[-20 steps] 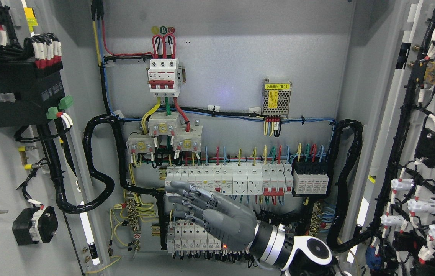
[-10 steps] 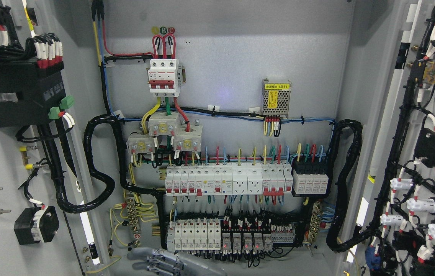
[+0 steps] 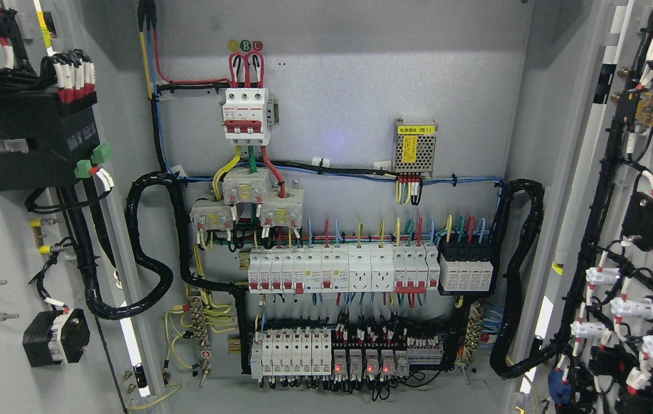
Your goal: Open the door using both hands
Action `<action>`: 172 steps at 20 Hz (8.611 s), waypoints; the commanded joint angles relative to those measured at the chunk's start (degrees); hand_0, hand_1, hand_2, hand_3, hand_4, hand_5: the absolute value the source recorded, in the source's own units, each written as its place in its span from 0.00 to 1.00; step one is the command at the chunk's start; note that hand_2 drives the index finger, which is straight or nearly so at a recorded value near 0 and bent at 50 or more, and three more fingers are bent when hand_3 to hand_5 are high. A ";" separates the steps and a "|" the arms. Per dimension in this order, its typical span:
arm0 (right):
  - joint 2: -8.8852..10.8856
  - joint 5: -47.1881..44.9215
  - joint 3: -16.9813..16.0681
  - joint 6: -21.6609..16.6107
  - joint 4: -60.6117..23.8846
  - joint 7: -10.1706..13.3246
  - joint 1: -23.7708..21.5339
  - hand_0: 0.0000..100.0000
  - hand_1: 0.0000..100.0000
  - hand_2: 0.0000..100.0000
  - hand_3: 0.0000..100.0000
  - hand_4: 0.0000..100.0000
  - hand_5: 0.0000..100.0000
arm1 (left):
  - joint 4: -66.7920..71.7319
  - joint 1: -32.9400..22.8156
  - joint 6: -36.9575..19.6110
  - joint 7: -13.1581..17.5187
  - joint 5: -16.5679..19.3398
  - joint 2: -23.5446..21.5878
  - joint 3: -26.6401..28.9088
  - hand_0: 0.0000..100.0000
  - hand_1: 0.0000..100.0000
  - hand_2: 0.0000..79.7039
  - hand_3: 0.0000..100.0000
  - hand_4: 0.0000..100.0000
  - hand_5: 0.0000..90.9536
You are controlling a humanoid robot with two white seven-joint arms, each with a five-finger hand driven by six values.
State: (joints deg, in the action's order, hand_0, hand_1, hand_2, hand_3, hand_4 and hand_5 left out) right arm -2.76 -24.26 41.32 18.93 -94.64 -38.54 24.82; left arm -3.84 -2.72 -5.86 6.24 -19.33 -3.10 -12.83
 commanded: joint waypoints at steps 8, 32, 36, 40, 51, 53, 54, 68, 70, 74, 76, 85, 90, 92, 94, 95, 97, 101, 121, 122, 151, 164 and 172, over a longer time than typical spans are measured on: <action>-5.33 0.53 5.88 -0.56 4.46 2.94 1.55 0.00 0.50 0.04 0.00 0.00 0.00 | -0.29 0.00 -0.02 0.00 0.00 0.11 -0.09 0.12 0.56 0.00 0.00 0.00 0.00; -5.59 -0.35 9.39 -3.20 7.63 7.69 6.29 0.00 0.50 0.04 0.00 0.00 0.00 | -0.02 0.00 -0.02 0.00 0.00 -0.06 -0.09 0.12 0.56 0.00 0.00 0.00 0.00; -5.77 -0.35 10.10 -3.11 7.72 7.78 7.17 0.00 0.50 0.04 0.00 0.00 0.00 | 0.06 0.00 -0.02 0.00 0.00 -0.06 0.00 0.12 0.56 0.00 0.00 0.00 0.00; -5.85 -0.44 11.06 -3.11 8.07 7.78 8.32 0.00 0.50 0.04 0.00 0.00 0.00 | -0.02 0.00 -0.02 0.00 0.00 -0.06 -0.09 0.12 0.56 0.00 0.00 0.00 0.00; -6.12 -0.09 11.51 -2.94 7.72 7.78 8.32 0.00 0.50 0.04 0.00 0.00 0.00 | -0.02 0.00 -0.02 0.00 0.00 -0.06 0.00 0.12 0.56 0.00 0.00 0.00 0.00; -5.94 0.09 9.41 -3.02 7.89 7.69 6.66 0.00 0.50 0.04 0.00 0.00 0.00 | -0.02 0.00 -0.02 0.00 0.00 -0.06 0.00 0.12 0.56 0.00 0.00 0.00 0.00; -5.68 0.09 7.22 -3.02 7.90 7.69 5.34 0.00 0.50 0.04 0.00 0.00 0.00 | -0.02 0.00 -0.02 0.00 0.00 -0.06 0.00 0.12 0.56 0.00 0.00 0.00 0.00; 10.66 0.53 -11.78 -16.90 -2.03 14.72 -13.02 0.00 0.50 0.04 0.00 0.00 0.00 | -0.03 0.00 -0.02 0.00 0.00 0.38 0.00 0.12 0.56 0.00 0.00 0.00 0.00; 12.33 0.53 -13.27 -18.75 -2.82 14.81 -15.40 0.00 0.50 0.04 0.00 0.00 0.00 | -0.02 0.00 -0.02 0.00 0.00 0.38 -0.09 0.12 0.56 0.00 0.00 0.00 0.00; 13.57 0.53 -18.19 -21.13 -6.68 14.90 -20.85 0.00 0.50 0.04 0.00 0.00 0.00 | -1.51 0.26 -0.46 0.00 0.09 0.29 -0.09 0.12 0.56 0.00 0.00 0.00 0.00; 14.44 0.53 -21.00 -21.30 -8.01 14.90 -23.92 0.00 0.50 0.04 0.00 0.00 0.00 | -8.16 -0.34 -3.09 0.00 0.44 -0.32 -0.35 0.12 0.56 0.00 0.00 0.00 0.00; 14.97 0.53 -28.30 -22.71 -15.83 14.90 -31.66 0.00 0.50 0.04 0.00 0.00 0.00 | -58.87 -12.29 -4.86 4.12 1.57 -4.63 -0.97 0.12 0.56 0.00 0.00 0.00 0.00; 15.33 0.44 -33.49 -24.63 -20.40 14.99 -38.34 0.00 0.50 0.04 0.00 0.00 0.00 | -82.51 -18.62 -7.22 8.51 5.36 -8.05 -2.10 0.12 0.56 0.00 0.00 0.00 0.00; 15.42 0.44 -35.94 -28.49 -20.85 14.99 -40.37 0.00 0.50 0.04 0.00 0.00 0.00 | -88.24 -20.47 -12.48 10.71 5.45 -9.63 -4.12 0.12 0.56 0.00 0.00 0.00 0.00; 15.24 0.44 -37.71 -31.92 -21.02 14.99 -41.68 0.00 0.50 0.04 0.00 0.00 0.00 | -92.90 -22.14 -19.07 12.21 5.45 -11.74 -6.84 0.12 0.56 0.00 0.00 0.00 0.00; 15.24 0.44 -38.24 -33.85 -21.80 15.07 -42.39 0.00 0.50 0.04 0.00 0.00 0.00 | -94.75 -22.58 -21.45 12.30 5.45 -12.88 -7.64 0.12 0.56 0.00 0.00 0.00 0.00; 15.24 0.53 -38.94 -36.59 -23.56 15.07 -43.01 0.00 0.50 0.04 0.00 0.00 0.00 | -98.53 -22.68 -23.05 12.30 5.53 -13.33 -7.56 0.12 0.56 0.00 0.00 0.00 0.00; 15.59 0.53 -39.47 -38.79 -24.18 14.99 -44.50 0.00 0.50 0.04 0.00 0.00 0.00 | -101.80 -21.36 -30.32 12.22 5.54 -13.16 -6.42 0.12 0.56 0.00 0.00 0.00 0.00; 14.97 -0.35 -45.09 -49.52 -25.06 16.29 -41.08 0.00 0.50 0.04 0.00 0.00 0.00 | -109.53 -19.51 -33.60 7.12 5.27 -10.52 7.11 0.12 0.56 0.00 0.00 0.00 0.00; 14.98 -0.35 -45.45 -49.52 -25.06 18.31 -40.99 0.00 0.50 0.04 0.00 0.00 0.00 | -109.54 -20.38 -34.12 7.12 5.27 -10.52 7.38 0.12 0.56 0.00 0.00 0.00 0.00; 14.80 -4.39 -50.19 -50.75 -24.80 22.63 -42.57 0.00 0.50 0.04 0.00 0.00 0.00 | -103.30 -24.17 -29.64 11.07 -7.03 -14.04 25.05 0.12 0.56 0.00 0.00 0.00 0.00; 15.42 -9.23 -54.23 -50.75 -24.80 22.63 -44.85 0.00 0.50 0.04 0.00 0.00 0.00 | -97.59 -22.51 -22.00 14.31 -12.04 -16.50 30.41 0.12 0.56 0.00 0.00 0.00 0.00; 15.42 -9.32 -56.79 -50.75 -24.71 22.63 -44.94 0.00 0.50 0.04 0.00 0.00 0.00 | -94.42 -20.57 -21.73 17.84 -14.06 -16.67 32.78 0.12 0.56 0.00 0.00 0.00 0.00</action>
State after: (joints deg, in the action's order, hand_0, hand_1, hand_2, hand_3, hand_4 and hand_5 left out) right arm 12.45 -33.02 -12.19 -31.85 -119.41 -15.93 -19.92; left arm -102.01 -24.44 -27.82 23.71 -31.22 -18.72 15.88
